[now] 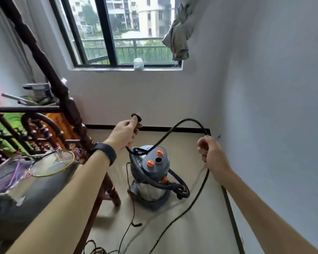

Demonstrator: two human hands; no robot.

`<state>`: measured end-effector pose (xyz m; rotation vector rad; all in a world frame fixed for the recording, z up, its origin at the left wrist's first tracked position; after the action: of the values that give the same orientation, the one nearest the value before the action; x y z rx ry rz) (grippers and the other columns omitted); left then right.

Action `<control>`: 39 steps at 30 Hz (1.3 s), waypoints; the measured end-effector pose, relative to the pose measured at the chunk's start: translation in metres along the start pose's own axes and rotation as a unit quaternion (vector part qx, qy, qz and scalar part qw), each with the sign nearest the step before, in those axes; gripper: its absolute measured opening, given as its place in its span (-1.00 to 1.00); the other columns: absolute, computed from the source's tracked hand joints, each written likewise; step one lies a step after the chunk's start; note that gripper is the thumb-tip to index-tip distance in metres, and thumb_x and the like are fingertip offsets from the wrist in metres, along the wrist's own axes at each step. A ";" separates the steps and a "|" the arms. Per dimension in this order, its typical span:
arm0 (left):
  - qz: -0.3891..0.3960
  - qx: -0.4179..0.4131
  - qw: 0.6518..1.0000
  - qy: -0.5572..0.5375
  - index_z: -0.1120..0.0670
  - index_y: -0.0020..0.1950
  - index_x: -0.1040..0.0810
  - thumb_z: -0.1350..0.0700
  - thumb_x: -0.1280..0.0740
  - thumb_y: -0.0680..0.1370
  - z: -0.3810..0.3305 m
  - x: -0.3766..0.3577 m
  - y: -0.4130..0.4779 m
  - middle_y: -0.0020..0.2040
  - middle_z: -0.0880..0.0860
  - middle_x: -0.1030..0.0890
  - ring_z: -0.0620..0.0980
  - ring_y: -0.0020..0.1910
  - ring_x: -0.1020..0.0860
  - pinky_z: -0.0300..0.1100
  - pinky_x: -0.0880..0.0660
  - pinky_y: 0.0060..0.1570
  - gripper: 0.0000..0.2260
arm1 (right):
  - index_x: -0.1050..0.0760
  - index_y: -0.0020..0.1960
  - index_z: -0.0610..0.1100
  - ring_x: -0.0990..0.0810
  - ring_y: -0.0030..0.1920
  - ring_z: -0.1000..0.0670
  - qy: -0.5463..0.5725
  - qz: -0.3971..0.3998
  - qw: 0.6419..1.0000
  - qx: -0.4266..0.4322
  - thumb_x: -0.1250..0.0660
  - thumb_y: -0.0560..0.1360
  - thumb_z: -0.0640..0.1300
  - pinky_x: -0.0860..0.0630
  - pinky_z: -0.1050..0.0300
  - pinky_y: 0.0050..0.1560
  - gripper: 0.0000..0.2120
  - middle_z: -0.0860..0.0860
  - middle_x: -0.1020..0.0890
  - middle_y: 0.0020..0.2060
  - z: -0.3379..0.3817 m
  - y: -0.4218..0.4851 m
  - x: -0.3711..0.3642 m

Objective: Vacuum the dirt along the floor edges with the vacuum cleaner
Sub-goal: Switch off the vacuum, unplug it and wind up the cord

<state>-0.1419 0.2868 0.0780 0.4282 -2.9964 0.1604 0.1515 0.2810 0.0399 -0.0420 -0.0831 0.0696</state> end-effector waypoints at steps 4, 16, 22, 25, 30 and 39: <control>-0.046 -0.015 0.998 -0.030 0.11 -0.03 -0.61 -0.16 -0.23 0.63 -0.009 0.011 0.018 -0.42 -0.10 -0.45 -0.17 -0.61 -0.27 -0.33 -0.20 -0.64 -0.64 | -0.45 -0.26 -0.10 -0.23 -0.54 0.11 0.022 -0.002 0.999 -0.024 -0.18 0.67 -0.14 -0.15 0.25 -0.56 -0.67 0.06 -0.33 -0.48 0.026 0.002 0.019; -0.158 -0.055 0.984 -0.059 0.08 0.02 -0.40 -0.11 -0.24 0.63 -0.047 0.079 0.066 -0.33 -0.03 -0.41 -0.14 -0.60 -0.29 -0.35 -0.19 -0.64 -0.75 | -0.26 -0.28 -0.08 -0.61 -0.30 -0.02 -0.326 -0.006 0.941 -0.088 -0.27 0.50 0.47 -0.39 0.07 -0.20 -0.37 0.00 -0.48 -0.39 -0.067 0.016 0.048; -0.032 -0.026 0.998 -0.050 0.07 -0.03 -0.40 -0.08 -0.25 0.64 -0.042 0.046 0.030 -0.31 -0.03 -0.60 -0.15 -0.61 -0.30 -0.36 -0.21 -0.63 -0.77 | -0.33 -0.33 -0.11 -0.48 -0.28 -0.12 -0.314 -0.141 0.937 -0.063 -0.24 0.67 0.08 -0.33 0.04 -0.27 -0.54 0.00 -0.47 -0.42 -0.053 0.016 0.023; 0.092 0.021 0.995 -0.033 0.11 -0.02 -0.44 -0.02 -0.27 0.64 -0.030 0.005 0.004 -0.27 0.03 -0.69 -0.11 -0.56 -0.38 -0.31 -0.31 -0.59 -0.80 | -0.53 -0.16 -0.07 -0.55 -0.22 -0.05 -0.274 -0.152 0.950 0.005 -0.17 0.68 -0.02 -0.36 0.10 -0.26 -0.70 0.04 -0.60 -0.30 -0.016 0.013 -0.009; 0.209 0.103 0.968 -0.097 0.25 0.14 -0.56 0.01 -0.28 0.64 -0.005 -0.055 -0.026 -0.03 0.18 -0.71 -0.04 -0.39 -0.56 -0.24 -0.52 -0.40 -0.70 | -0.59 0.06 -0.02 -0.53 -0.33 0.16 -0.278 -0.038 0.950 0.141 -0.20 0.71 -0.07 -0.39 0.24 -0.30 -0.81 0.12 -0.59 -0.31 0.013 -0.010 -0.059; 0.086 0.117 0.948 -0.282 0.13 -0.11 -0.41 -0.01 -0.20 0.67 0.006 -0.082 -0.024 -0.41 -0.01 -0.44 -0.03 -0.46 -0.46 -0.06 -0.58 -0.31 -0.74 | -0.51 -0.15 0.03 -0.45 -0.42 0.14 -0.238 0.103 0.951 0.168 -0.28 0.70 0.04 -0.36 0.24 -0.34 -0.74 0.19 -0.51 -0.44 -0.023 -0.032 -0.062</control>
<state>-0.0576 0.2857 0.0643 0.2630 -3.5979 0.4916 0.0944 0.2440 0.0131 0.3108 -0.5500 0.3025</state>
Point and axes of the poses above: each hand's wrist, its own y-axis towards the middle knuckle, its own x-axis out of the back of the hand, z = x × y, the point moved 1 cm from there along y, towards the middle knuckle
